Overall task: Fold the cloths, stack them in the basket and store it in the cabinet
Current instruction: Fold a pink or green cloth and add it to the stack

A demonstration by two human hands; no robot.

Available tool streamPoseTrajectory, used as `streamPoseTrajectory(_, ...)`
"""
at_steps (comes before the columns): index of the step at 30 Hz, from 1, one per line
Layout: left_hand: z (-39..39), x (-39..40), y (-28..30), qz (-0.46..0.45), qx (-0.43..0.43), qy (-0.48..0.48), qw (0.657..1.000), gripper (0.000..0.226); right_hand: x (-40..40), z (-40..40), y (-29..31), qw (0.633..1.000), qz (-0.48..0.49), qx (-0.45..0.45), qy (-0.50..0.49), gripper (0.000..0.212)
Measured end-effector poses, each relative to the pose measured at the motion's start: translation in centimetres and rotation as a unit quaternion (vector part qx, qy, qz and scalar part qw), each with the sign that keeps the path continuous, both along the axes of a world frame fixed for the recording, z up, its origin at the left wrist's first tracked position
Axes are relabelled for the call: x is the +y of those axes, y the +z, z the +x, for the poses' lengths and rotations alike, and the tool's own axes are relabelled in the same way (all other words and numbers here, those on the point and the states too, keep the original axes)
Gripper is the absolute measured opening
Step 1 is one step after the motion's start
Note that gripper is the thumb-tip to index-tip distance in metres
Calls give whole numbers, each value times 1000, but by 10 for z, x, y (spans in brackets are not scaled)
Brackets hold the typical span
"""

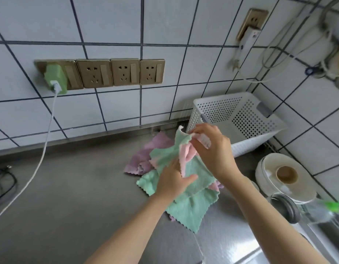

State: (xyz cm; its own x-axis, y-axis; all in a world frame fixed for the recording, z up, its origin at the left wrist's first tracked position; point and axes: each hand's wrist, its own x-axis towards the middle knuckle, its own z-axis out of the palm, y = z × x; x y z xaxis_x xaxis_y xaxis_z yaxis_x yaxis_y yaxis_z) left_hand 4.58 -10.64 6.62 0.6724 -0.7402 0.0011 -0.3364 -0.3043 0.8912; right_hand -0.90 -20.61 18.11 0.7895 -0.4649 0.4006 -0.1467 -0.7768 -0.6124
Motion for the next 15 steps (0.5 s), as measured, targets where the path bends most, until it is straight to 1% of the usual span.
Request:
streamPoseTrajectory(1,2,4,6,-43,-3,67,997,37,7,0,10,999,28,-22,0,12)
streamPoseTrajectory(2,6,10,14,-55,-13,121,991,16,12,-1,20,998,45,-44,2,13)
streamPoseTrajectory(3,11,19,21,-50,-16,159,986,15,16,-2,27,997,57,-60,2,14)
streamPoseTrajectory(4,20,30,25,-43,-15,175,984,17,19,-4,33,995,64,-71,5,17)
streamPoseTrajectory(6,37,60,33,-35,-22,182,982,20,22,-11,41,993,79,-83,22,17)
streamPoseTrajectory(8,52,99,38,-27,-33,185,982,29,29,-19,45,986,130,-95,52,6)
streamPoseTrajectory(10,58,142,46,-28,-13,174,984,38,36,-29,43,978,170,-99,71,16)
streamPoseTrajectory(11,58,163,52,-15,3,164,986,42,38,-33,40,977,177,-95,75,21)
streamPoseTrajectory(12,56,187,59,2,28,156,987,43,43,-38,38,975,186,-86,83,26)
streamPoseTrajectory(13,55,208,66,9,65,142,988,38,46,-43,35,972,199,-78,97,29)
streamPoseTrajectory(14,53,231,72,-2,126,124,984,27,52,-46,33,965,222,-74,119,32)
streamPoseTrajectory(15,49,250,82,-24,199,109,974,14,58,-48,31,956,247,-75,140,35)
